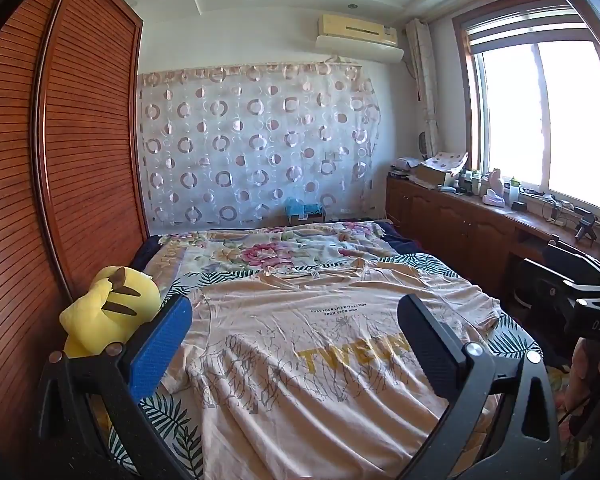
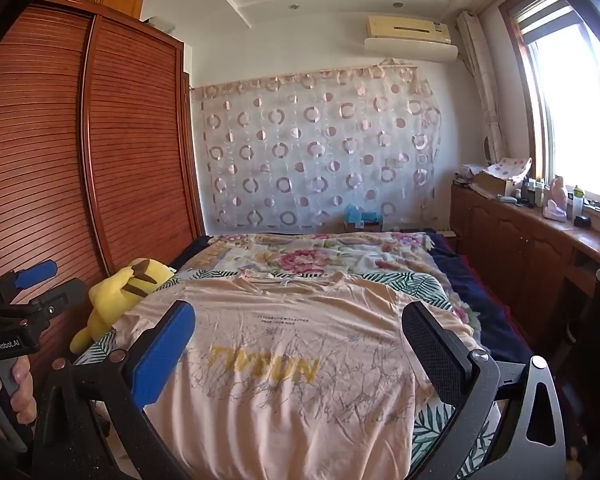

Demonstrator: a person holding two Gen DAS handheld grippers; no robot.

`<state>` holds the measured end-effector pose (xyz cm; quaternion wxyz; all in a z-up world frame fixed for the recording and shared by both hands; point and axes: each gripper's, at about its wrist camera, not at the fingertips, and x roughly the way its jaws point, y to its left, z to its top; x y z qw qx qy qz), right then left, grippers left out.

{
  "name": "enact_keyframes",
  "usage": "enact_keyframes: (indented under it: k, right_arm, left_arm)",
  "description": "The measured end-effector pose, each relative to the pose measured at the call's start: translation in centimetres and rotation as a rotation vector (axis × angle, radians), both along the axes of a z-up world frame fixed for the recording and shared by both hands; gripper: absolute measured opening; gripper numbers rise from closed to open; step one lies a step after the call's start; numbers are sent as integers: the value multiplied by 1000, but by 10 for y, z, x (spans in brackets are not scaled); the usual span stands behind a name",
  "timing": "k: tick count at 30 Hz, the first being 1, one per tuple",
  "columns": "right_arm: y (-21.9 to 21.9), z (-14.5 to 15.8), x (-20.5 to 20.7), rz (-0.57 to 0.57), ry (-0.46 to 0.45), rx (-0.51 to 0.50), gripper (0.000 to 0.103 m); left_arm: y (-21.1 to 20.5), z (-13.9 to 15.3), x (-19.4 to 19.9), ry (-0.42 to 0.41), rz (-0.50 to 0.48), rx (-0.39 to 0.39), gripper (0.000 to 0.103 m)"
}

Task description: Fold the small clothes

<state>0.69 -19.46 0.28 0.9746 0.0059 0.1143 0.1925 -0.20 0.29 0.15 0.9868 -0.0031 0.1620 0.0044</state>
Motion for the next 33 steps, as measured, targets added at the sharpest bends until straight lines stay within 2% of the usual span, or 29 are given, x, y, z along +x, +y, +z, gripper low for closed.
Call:
enact_keyframes:
  k: [23, 25, 33]
  right_arm:
    - [1, -1, -1, 0, -4, 4, 103]
    - [2, 0, -1, 0, -6, 4, 103]
    - [4, 0, -2, -2, -6, 5, 103]
  left_arm:
    - [-1, 3, -3, -7, 1, 7, 103]
    - [1, 12, -5, -12, 7, 11, 103]
    - [2, 14, -5, -15, 8, 13, 103]
